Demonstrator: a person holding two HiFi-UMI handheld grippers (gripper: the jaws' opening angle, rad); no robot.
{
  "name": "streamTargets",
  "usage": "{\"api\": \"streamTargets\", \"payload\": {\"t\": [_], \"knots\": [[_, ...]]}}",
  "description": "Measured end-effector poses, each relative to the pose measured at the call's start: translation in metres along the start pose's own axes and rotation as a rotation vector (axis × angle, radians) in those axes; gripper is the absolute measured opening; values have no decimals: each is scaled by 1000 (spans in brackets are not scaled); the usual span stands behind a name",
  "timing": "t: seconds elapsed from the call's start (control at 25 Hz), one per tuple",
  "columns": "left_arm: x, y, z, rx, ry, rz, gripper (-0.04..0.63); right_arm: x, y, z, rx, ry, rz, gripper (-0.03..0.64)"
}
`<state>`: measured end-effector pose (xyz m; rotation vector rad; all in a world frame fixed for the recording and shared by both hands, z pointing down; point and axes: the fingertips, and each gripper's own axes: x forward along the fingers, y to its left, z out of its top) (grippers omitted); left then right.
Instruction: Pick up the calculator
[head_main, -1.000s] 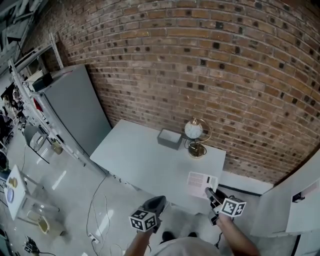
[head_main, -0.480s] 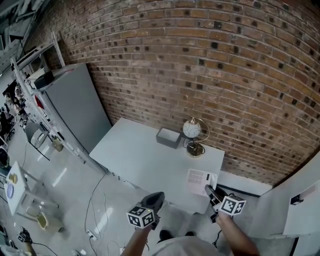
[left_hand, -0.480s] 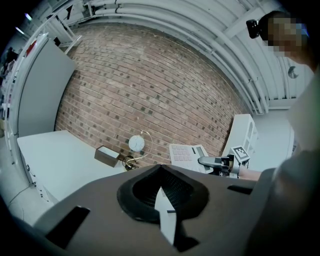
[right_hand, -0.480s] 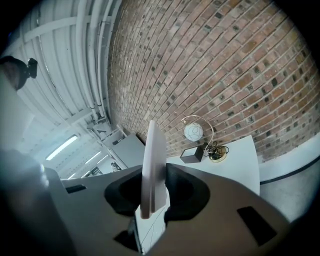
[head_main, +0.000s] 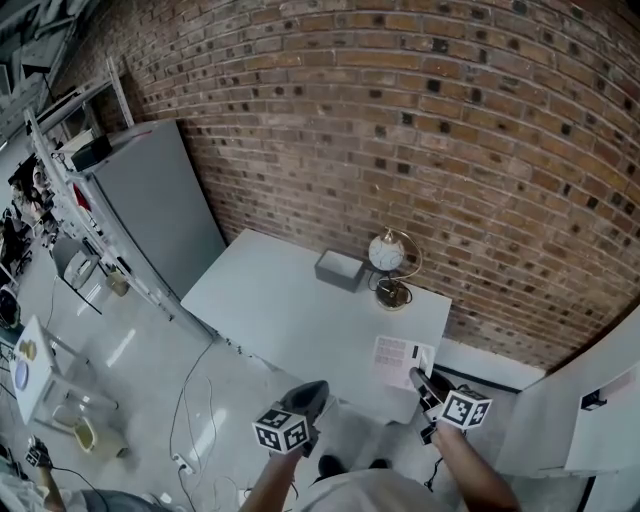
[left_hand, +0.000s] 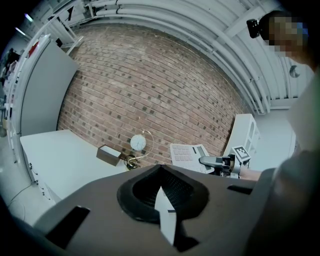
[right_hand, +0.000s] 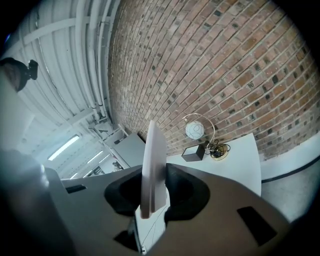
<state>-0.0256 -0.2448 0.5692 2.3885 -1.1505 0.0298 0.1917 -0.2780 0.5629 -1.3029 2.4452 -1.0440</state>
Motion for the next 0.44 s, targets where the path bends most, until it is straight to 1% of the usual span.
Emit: {"api": "streamTargets", "payload": {"t": [0.44], "knots": [[2,1,0,-4,1,-1,14,4,1,-3,12,10,11,109]]}}
